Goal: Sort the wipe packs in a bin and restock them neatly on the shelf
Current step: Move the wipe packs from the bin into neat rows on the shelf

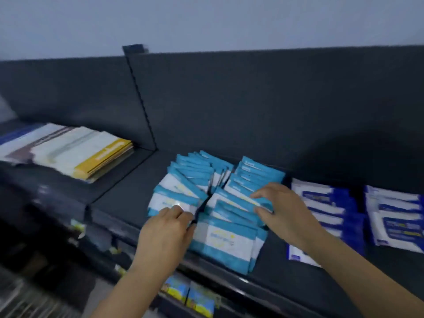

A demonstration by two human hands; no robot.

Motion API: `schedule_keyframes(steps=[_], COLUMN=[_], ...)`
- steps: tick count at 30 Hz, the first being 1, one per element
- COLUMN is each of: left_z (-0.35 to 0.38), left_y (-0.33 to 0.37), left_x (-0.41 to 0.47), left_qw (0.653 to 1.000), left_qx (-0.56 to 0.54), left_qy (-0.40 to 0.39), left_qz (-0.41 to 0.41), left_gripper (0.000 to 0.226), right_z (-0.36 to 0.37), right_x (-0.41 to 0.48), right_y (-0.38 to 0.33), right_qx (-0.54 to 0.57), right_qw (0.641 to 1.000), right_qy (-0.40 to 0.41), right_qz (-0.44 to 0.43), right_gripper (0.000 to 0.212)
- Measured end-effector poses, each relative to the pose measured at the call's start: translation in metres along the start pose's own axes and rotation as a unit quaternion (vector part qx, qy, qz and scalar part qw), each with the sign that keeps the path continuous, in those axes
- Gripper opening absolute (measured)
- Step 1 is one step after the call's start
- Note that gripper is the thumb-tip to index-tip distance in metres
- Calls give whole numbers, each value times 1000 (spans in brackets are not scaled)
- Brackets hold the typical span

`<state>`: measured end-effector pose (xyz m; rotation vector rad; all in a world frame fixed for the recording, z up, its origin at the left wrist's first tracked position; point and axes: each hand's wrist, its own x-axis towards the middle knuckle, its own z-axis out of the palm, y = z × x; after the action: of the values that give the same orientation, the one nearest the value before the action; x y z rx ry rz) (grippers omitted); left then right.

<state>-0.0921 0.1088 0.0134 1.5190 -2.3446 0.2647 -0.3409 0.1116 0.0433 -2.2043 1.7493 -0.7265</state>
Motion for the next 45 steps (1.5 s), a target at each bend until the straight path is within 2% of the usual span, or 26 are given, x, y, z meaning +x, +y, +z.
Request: schedule_keyframes(steps=[2, 5, 10, 14, 18, 20, 23, 31, 35, 40, 45], left_z=[-9, -29, -64, -106, -135, -140, -142, -140, -136, -129, -126], left_y=[-50, -127, -251, -328, -371, -388, -419, -543, -598, -647, -702], left_x=[-34, -95, -221, -314, -382, -405, -424, -421, -418, -430, -465], left_qw=[999, 994, 973, 938, 894, 873, 849, 785, 742, 703, 670], left_qx=[10, 24, 84, 125, 138, 137, 151, 172, 160, 136, 118], left_qy=[22, 13, 4, 12, 45, 33, 22, 5, 11, 24, 36], left_qz=[-30, -102, -213, -323, -425, -467, -506, -596, -651, -698, -732], left_gripper=[6, 31, 33, 26, 10, 23, 31, 26, 26, 15, 24], right_z=[26, 81, 184, 250, 314, 343, 382, 476, 515, 564, 612], right_x=[19, 39, 56, 60, 67, 72, 87, 181, 227, 251, 253], right_y=[-53, -139, -292, -395, -474, -506, -550, -653, -704, -751, -796], right_qx=[-15, -8, 16, 50, 52, 52, 61, 81, 94, 104, 110], right_qw=[998, 993, 970, 946, 911, 893, 865, 814, 791, 769, 761], right_qy=[-26, -49, -137, -204, -258, -277, -310, -359, -402, -446, -496], right_qz=[-49, -107, -200, -248, -317, -351, -390, -450, -452, -447, -403], right_gripper=[29, 25, 27, 33, 41, 41, 40, 43, 43, 42, 46])
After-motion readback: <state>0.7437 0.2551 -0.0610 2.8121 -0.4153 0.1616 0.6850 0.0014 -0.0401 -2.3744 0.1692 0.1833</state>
